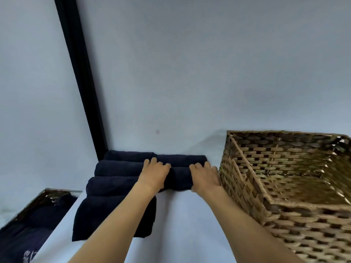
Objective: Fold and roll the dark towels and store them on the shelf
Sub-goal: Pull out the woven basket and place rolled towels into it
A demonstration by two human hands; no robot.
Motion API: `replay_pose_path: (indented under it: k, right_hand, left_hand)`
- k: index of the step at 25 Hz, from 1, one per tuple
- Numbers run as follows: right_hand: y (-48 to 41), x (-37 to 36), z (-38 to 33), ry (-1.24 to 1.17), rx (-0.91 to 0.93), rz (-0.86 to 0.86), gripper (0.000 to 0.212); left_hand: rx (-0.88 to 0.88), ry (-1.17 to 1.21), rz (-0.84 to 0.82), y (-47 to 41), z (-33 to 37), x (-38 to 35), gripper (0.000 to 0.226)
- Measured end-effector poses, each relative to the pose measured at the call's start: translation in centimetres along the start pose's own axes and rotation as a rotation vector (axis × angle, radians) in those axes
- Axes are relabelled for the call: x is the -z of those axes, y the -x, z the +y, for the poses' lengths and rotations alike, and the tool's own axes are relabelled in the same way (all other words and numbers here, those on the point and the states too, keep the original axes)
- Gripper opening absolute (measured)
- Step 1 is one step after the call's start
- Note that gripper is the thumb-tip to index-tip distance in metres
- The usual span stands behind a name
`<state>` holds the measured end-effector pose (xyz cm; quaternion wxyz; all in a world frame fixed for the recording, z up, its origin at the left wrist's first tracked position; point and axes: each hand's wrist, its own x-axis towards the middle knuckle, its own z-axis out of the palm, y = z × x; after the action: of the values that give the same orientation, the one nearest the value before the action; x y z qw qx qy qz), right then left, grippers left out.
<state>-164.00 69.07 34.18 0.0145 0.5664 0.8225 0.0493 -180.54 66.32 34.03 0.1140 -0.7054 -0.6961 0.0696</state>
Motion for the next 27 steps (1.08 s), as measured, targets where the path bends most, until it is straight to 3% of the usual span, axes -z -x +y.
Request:
replay_pose_path:
  k: [5, 8, 12, 17, 20, 23, 25, 27]
  right_hand:
    - [-0.8, 1.1, -0.5, 0.122, 0.005, 0.009, 0.04]
    - [-0.6, 4.2, -0.8, 0.17, -0.031, 0.029, 0.039]
    - [0.6, 11.4, -0.6, 0.197, -0.072, 0.214, 0.039]
    - [2.0, 17.6, 3.9, 0.166, -0.1, 0.342, 0.036]
    - [3.0, 18.9, 10.0, 0.1, -0.057, 0.268, 0.038]
    - [4.2, 19.5, 17.5, 0.0, -0.051, 0.081, 0.051]
    - [4.5, 18.8, 21.9, -0.002, -0.061, -0.038, 0.055]
    - [4.2, 17.0, 25.1, 0.051, -0.05, -0.157, 0.056]
  left_hand:
    - [-0.082, -0.103, 0.082, -0.7, 0.2, -0.1, 0.035]
    - [-0.098, 0.014, 0.116, -0.9, -0.8, 1.9, 0.041]
    - [-0.108, 0.196, 0.227, -1.7, -3.4, 8.0, 0.051]
    - [-0.139, 0.305, 0.398, -2.9, -2.0, 15.3, 0.045]
    - [-0.218, 0.319, 0.483, -3.2, 1.5, 18.1, 0.041]
    - [-0.323, 0.301, 0.519, -3.8, 6.9, 20.0, 0.044]
    - [-0.392, 0.279, 0.46, -4.9, 11.1, 20.9, 0.044]
    - [-0.443, 0.265, 0.297, -6.4, 15.1, 20.9, 0.04]
